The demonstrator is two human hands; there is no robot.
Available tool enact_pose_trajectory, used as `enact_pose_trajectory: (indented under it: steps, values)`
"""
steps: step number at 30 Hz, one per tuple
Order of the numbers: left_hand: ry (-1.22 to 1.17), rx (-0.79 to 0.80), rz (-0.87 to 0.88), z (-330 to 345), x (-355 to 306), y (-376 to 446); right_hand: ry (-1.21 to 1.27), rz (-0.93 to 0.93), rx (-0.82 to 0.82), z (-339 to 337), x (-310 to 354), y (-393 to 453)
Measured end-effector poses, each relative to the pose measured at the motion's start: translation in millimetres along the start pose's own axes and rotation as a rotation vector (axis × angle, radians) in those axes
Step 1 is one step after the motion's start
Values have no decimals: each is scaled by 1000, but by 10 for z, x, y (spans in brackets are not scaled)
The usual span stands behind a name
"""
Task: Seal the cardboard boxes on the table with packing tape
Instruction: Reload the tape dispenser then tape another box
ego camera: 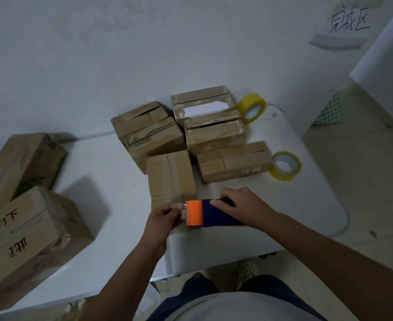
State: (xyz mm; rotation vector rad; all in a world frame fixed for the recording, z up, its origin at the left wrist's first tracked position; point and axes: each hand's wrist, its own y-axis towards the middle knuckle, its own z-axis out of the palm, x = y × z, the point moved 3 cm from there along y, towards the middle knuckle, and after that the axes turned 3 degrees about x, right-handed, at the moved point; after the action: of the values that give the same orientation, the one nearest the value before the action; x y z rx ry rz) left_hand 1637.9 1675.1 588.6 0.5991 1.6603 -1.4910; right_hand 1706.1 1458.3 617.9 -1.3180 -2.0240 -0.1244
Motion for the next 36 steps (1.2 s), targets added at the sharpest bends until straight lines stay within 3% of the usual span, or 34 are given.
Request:
enact_pose_trajectory:
  steps: [7,11,17,23,36]
  values:
    - [-54,-289,-29,-992,253,-24,-171,27,65,-85,-382,14]
    - [-67,-247,-96,-1056,386,-30,-219,33,25,-106,-470,119]
    - [11,-312,-74,-913,432,35,-329,120,-12,-162,-460,176]
    - [101,-378,-88,-856,495,57,-357,128,8,-96,-426,187]
    - [233,-368,-140,-781,607,135,-471,172,111,94,-406,338]
